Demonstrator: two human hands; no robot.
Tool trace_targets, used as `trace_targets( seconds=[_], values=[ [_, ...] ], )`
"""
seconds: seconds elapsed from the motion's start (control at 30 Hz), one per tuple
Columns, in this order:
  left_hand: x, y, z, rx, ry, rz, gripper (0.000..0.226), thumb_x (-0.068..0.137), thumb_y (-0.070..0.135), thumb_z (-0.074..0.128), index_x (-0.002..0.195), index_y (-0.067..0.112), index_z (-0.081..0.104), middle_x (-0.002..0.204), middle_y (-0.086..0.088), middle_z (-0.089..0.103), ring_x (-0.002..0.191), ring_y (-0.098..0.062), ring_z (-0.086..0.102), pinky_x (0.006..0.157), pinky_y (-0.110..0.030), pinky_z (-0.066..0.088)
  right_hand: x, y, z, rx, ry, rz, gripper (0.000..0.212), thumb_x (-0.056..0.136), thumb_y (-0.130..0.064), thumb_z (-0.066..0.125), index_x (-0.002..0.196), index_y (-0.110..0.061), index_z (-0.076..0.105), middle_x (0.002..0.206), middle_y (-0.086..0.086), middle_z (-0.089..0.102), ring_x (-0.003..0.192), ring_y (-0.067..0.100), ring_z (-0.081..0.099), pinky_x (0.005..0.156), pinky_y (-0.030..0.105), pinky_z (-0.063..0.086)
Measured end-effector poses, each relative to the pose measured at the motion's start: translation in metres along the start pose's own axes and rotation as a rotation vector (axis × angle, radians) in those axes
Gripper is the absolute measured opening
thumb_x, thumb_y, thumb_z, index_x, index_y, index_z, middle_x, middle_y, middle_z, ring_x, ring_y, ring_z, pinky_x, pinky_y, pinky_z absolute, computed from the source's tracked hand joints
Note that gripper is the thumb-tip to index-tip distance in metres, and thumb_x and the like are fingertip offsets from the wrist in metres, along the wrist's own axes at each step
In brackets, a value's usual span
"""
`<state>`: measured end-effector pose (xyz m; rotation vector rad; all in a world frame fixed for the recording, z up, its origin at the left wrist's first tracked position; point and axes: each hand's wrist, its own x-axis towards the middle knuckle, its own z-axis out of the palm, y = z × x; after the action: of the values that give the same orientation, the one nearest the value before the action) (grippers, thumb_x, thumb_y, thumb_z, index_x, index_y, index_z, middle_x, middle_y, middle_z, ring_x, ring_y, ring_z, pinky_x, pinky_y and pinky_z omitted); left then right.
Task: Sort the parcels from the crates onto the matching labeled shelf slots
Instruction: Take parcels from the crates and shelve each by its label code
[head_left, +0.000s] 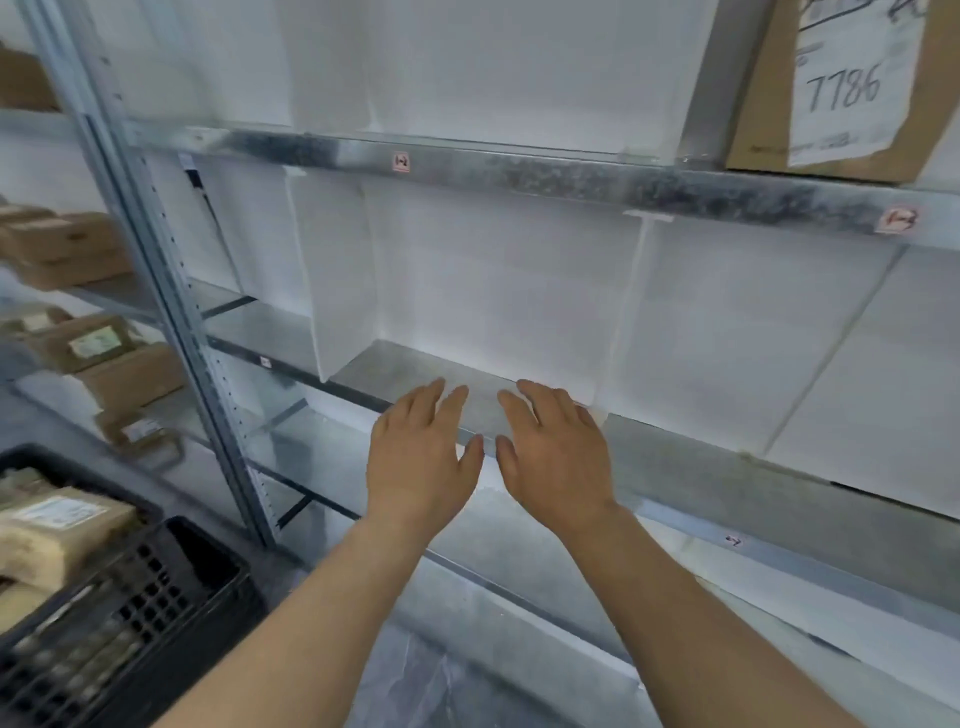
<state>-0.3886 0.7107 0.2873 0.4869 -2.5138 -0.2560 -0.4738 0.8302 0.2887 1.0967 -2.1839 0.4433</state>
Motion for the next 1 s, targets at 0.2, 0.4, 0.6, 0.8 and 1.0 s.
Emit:
trace_targets(
  seconds=[0.2,0.4,0.6,0.8,1.0],
  values=[
    [-0.037,-0.092,-0.014,0.140,-0.008,-0.188,0.069,0.084,0.039,0.064,0.144,0.014,0.039,0.149,-0.018,0.036,0.136,-0.038,0.036,0.107,-0.056,0.031,0.014,-0.090,0.056,0.098,-0.085,-0.120,0.062,0.067,-0.027,0.081,0.124,-0.008,0.061,0.128,0.018,0.058,0.110,0.032,0.061,0.091,0.042,0.049],
    [-0.076,-0.194,-0.054,0.216,-0.052,-0.355,0.077,0.093,0.052,0.042,0.152,0.024,0.002,0.160,-0.007,-0.001,0.147,-0.026,0.000,0.118,-0.047,0.004,0.033,-0.199,0.102,0.203,-0.162,-0.227,0.070,0.066,-0.032,0.082,0.127,-0.006,0.058,0.128,0.021,0.057,0.110,0.035,0.061,0.089,0.044,0.050],
    [-0.114,-0.305,-0.103,0.227,0.015,-0.520,0.076,0.090,0.049,0.051,0.152,0.022,0.015,0.159,-0.010,0.012,0.146,-0.030,0.012,0.115,-0.050,0.012,0.063,-0.328,0.141,0.333,-0.213,-0.354,0.070,0.065,-0.028,0.082,0.126,-0.004,0.057,0.126,0.024,0.057,0.106,0.040,0.061,0.087,0.048,0.051],
    [-0.148,-0.399,-0.135,0.250,0.007,-0.673,0.078,0.090,0.049,0.049,0.152,0.022,0.010,0.159,-0.007,0.011,0.146,-0.026,0.010,0.116,-0.050,0.010,0.082,-0.434,0.175,0.362,-0.261,-0.439,0.066,0.072,-0.032,0.078,0.129,-0.008,0.055,0.126,0.020,0.058,0.107,0.037,0.060,0.086,0.046,0.051],
    [-0.187,-0.475,-0.150,0.260,-0.017,-0.836,0.080,0.090,0.051,0.048,0.152,0.023,0.006,0.158,-0.008,0.015,0.145,-0.025,0.016,0.118,-0.047,0.016,0.086,-0.504,0.206,0.379,-0.340,-0.454,0.064,0.071,-0.033,0.079,0.127,-0.011,0.057,0.124,0.017,0.060,0.104,0.031,0.063,0.083,0.041,0.053]
  ],
)
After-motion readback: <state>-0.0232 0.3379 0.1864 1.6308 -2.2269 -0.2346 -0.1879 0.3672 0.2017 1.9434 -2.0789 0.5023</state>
